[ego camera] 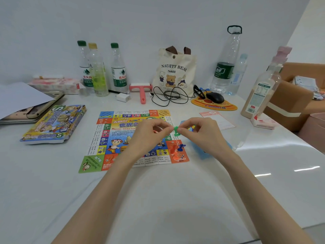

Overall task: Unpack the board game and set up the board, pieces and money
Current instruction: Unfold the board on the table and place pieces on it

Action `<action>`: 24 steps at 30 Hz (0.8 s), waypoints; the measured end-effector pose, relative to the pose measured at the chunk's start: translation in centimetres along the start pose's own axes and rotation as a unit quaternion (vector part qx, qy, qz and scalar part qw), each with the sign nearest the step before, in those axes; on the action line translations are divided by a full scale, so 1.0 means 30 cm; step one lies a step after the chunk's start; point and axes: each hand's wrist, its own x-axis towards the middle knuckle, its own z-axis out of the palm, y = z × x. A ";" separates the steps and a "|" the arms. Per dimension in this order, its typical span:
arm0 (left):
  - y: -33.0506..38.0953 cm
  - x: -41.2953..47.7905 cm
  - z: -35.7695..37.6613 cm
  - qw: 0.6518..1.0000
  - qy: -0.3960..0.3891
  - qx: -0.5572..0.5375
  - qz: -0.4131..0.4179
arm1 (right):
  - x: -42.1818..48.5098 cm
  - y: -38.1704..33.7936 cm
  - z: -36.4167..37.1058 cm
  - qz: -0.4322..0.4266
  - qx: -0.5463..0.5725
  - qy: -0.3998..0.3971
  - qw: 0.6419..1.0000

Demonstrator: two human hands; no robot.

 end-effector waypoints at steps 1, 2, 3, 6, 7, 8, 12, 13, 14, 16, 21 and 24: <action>0.003 -0.001 0.003 1.000 0.001 -0.002 0.004 | -0.001 0.001 -0.001 0.001 -0.008 0.000 1.000; 0.007 -0.002 0.006 1.000 0.001 -0.001 0.008 | -0.005 0.002 -0.005 0.002 -0.018 -0.002 1.000; 0.011 -0.002 0.009 1.000 0.001 0.000 0.011 | -0.009 0.003 -0.008 0.004 -0.025 -0.004 1.000; 0.020 -0.006 0.015 1.000 -0.008 0.000 0.016 | -0.026 0.016 -0.016 0.013 -0.028 -0.001 1.000; 0.020 -0.006 0.016 1.000 -0.009 -0.004 0.016 | -0.034 0.024 -0.018 0.020 -0.024 0.005 1.000; 0.018 -0.006 0.015 1.000 -0.007 -0.009 0.014 | -0.043 0.033 -0.018 0.030 -0.020 0.010 0.999; 0.004 -0.004 0.011 1.000 0.004 -0.024 0.002 | -0.085 0.085 0.009 0.070 -0.022 0.013 0.997; 0.001 -0.004 0.010 1.000 0.005 -0.030 -0.002 | -0.092 0.101 0.022 0.078 -0.024 0.013 0.997; -0.001 -0.005 0.009 0.999 0.007 -0.034 -0.006 | -0.098 0.114 0.035 0.083 -0.028 0.011 0.996; -0.005 -0.006 0.007 0.999 0.013 -0.032 -0.009 | -0.104 0.134 0.058 0.095 -0.030 0.009 0.995; -0.022 -0.004 0.008 0.999 0.021 -0.035 -0.028 | -0.119 0.137 0.076 0.102 -0.040 0.008 0.994; -0.027 -0.002 0.008 0.999 0.022 -0.030 -0.026 | -0.122 0.133 0.076 0.099 -0.048 0.005 0.994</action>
